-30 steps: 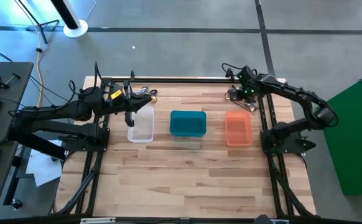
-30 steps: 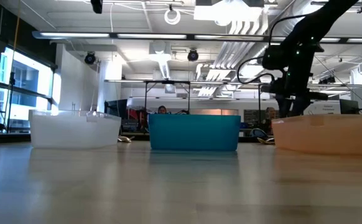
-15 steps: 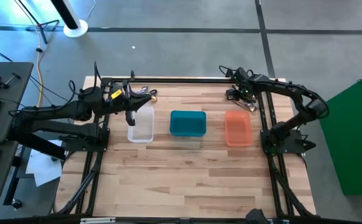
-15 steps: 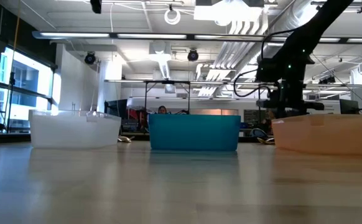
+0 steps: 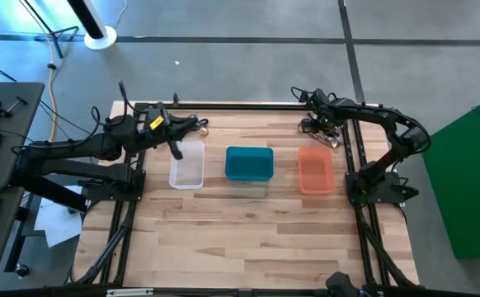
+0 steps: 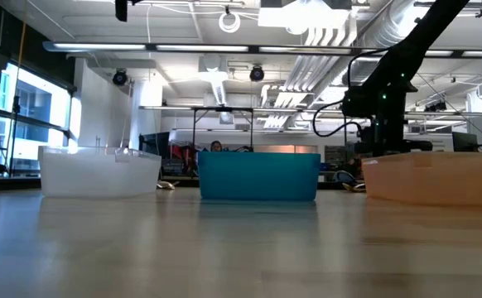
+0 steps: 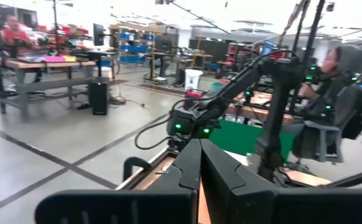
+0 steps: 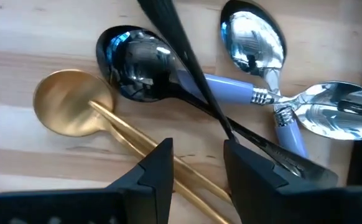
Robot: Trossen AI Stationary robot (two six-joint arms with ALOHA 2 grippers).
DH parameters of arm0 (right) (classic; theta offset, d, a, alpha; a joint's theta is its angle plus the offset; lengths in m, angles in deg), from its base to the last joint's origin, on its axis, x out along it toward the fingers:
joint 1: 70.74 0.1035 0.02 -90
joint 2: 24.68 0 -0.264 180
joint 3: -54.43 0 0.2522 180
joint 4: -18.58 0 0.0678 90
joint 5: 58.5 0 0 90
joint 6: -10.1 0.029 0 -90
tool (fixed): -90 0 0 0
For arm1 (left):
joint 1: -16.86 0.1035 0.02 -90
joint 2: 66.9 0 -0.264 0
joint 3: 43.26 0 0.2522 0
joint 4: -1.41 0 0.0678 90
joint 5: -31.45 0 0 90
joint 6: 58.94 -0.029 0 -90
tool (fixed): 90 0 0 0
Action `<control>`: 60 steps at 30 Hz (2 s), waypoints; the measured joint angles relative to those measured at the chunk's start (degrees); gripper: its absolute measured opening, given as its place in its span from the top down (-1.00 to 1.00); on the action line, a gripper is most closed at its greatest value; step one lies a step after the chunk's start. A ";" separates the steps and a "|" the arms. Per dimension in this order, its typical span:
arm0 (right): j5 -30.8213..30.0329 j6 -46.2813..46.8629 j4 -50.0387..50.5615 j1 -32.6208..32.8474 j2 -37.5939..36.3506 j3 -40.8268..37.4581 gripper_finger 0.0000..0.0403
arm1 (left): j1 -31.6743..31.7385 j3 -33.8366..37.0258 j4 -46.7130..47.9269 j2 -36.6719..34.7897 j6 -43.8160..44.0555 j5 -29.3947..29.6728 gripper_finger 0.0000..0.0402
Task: Sort silverware by color (type)
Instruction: Put the black spoon into the transparent bin
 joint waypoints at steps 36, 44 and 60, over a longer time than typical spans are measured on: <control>-5.50 12.67 -0.22 0.05 0.37 0.00 0.37 | 0.04 0.00 -0.63 -0.02 -2.26 -1.03 1.00; -4.96 15.01 -1.39 0.08 0.37 0.00 0.37 | 0.04 0.00 -0.63 -0.02 -2.26 -1.03 1.00; -11.89 32.19 -0.50 0.66 0.90 -0.02 0.38 | 0.02 0.00 -0.63 -0.02 -2.24 -1.03 1.00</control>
